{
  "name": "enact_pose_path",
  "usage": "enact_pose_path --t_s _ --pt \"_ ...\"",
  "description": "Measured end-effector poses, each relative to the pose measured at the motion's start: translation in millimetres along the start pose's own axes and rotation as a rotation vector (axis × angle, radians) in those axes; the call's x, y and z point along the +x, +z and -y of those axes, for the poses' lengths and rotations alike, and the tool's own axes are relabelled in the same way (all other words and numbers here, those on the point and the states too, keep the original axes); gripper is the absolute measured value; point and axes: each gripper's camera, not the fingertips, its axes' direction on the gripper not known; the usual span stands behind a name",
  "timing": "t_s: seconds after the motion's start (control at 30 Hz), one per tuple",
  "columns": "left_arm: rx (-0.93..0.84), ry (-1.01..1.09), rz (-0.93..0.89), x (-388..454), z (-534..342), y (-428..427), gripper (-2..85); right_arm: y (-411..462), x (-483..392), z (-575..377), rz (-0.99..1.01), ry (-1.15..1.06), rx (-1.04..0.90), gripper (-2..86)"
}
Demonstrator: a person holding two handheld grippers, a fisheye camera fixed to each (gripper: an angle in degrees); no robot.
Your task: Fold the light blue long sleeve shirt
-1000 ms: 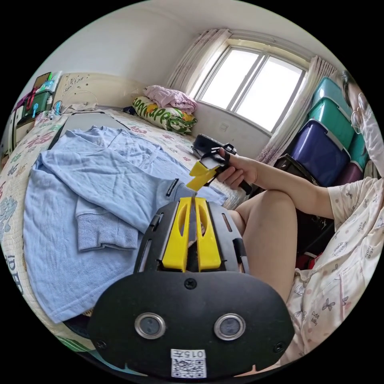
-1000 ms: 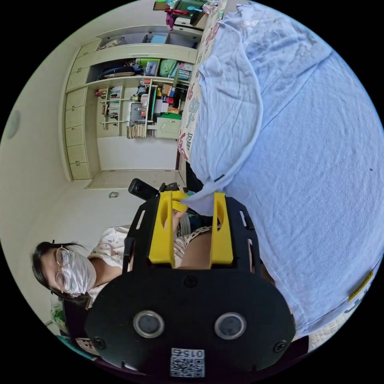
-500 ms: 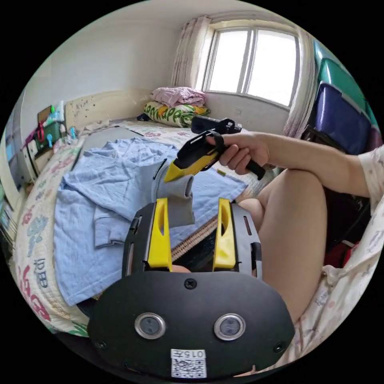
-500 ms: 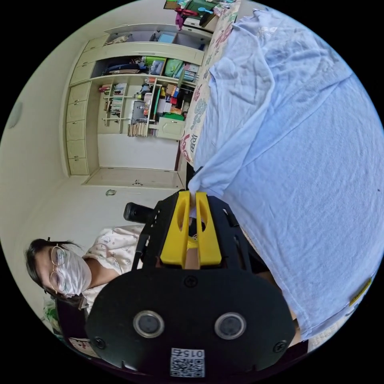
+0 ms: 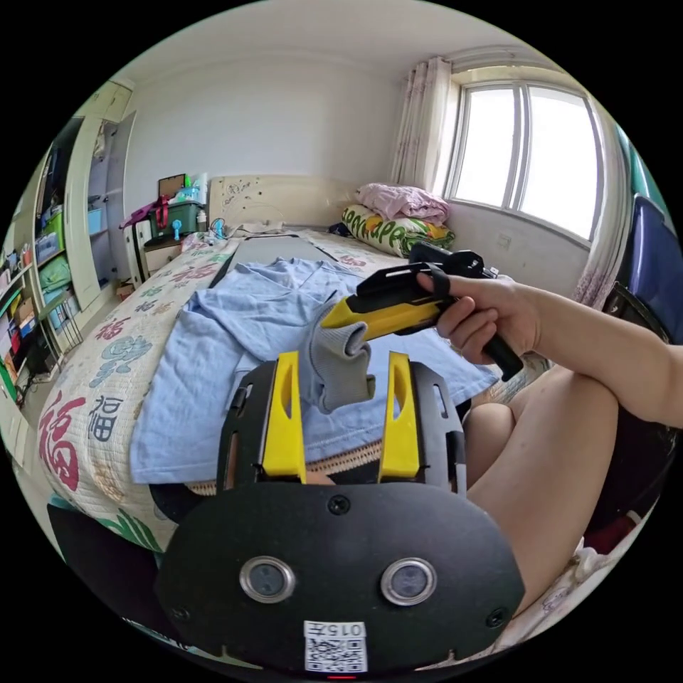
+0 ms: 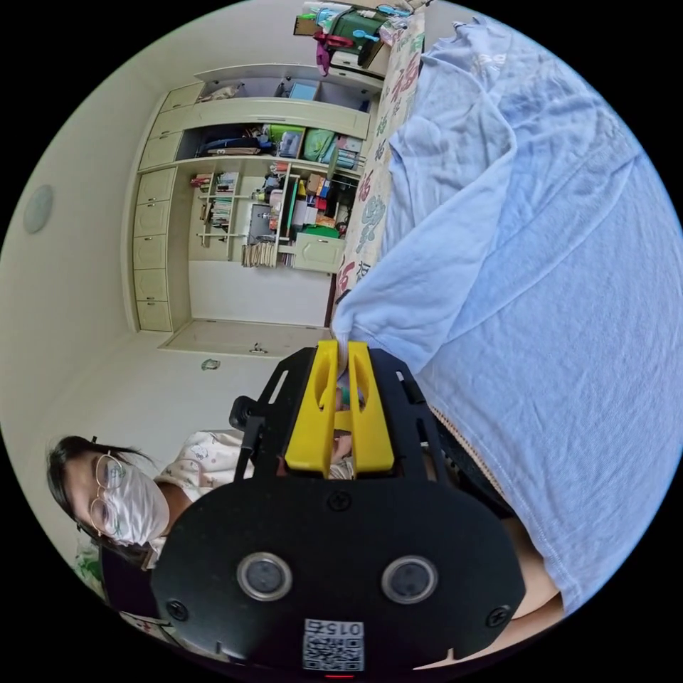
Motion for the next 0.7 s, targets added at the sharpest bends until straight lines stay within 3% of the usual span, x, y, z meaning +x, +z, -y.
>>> enact_pose_path --t_s 0.13,0.33,0.4,0.53,0.7 --pt "-0.032 -0.066 -0.044 3 18 13 14.6 61 36 -42 -0.007 -0.017 -0.035 2.3" --pt "0.031 -0.055 0.013 -19 40 -3 2.5 144 63 -114 -0.111 -0.209 -0.025 4.7" --pt "0.074 -0.136 0.022 -46 45 -13 1.8 174 57 -140 -0.198 -0.345 -0.010 5.4" --pt "0.053 -0.312 0.095 -106 51 -24 0.8 287 56 -206 -0.581 -0.595 -0.046 6.8" --pt "-0.040 -0.325 0.147 -113 58 -13 0.5 457 114 -245 -0.863 -0.634 -0.266 8.9"
